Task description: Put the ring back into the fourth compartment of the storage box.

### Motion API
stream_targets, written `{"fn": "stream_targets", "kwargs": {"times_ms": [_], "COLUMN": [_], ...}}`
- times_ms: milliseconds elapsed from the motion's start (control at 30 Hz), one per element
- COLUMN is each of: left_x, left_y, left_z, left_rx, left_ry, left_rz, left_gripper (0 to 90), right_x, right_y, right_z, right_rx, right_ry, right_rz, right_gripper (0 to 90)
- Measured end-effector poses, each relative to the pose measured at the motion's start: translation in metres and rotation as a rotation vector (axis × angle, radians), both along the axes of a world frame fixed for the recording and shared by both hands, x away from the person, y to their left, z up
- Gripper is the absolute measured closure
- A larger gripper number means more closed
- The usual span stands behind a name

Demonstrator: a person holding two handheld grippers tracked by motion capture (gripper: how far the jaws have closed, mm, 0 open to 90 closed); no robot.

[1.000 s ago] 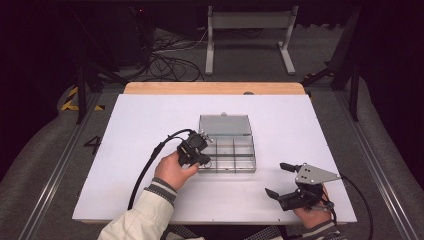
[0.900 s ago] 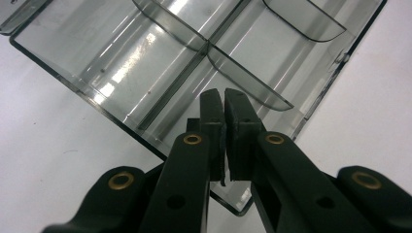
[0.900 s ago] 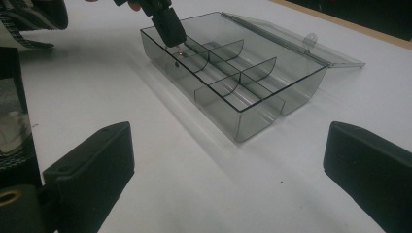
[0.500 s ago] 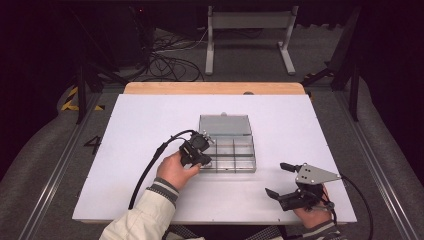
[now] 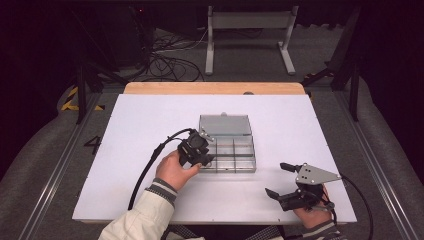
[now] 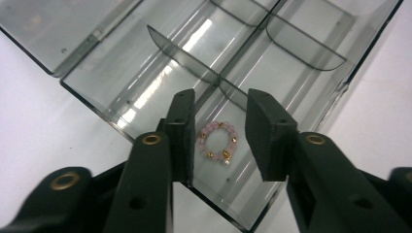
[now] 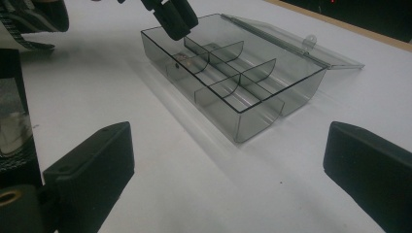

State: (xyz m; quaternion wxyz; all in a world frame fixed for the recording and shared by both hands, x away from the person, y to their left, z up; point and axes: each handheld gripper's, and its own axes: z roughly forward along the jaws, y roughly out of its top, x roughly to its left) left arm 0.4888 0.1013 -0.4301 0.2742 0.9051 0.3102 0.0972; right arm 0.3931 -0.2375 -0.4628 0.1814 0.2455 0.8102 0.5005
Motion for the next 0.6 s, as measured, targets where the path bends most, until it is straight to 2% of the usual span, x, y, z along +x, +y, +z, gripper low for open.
{"fn": "stream_targets", "kwargs": {"times_ms": [233,400,500,600], "left_x": [-0.013,-0.023,-0.029,-0.033], "left_y": [0.005,0.009,0.011,0.014], "left_z": [0.015,0.024,0.029,0.033], "left_rx": [-0.053,-0.083,-0.099,-0.117], "left_ry": [-0.073,-0.11,-0.155,-0.166], "left_rz": [-0.004,-0.015,-0.014,-0.015], "left_gripper": [52.4,45.8,40.8,38.6], "right_x": [0.0,0.0,0.0,0.0], "right_y": [0.0,0.0,0.0,0.0], "right_z": [0.0,0.0,0.0,-0.001], "right_rx": [-0.001,-0.001,-0.003,-0.001], "right_ry": [0.001,0.001,0.002,0.005], "right_rz": [-0.001,-0.001,-0.001,-0.002], "right_gripper": [4.7,4.7,4.7,4.7]}}
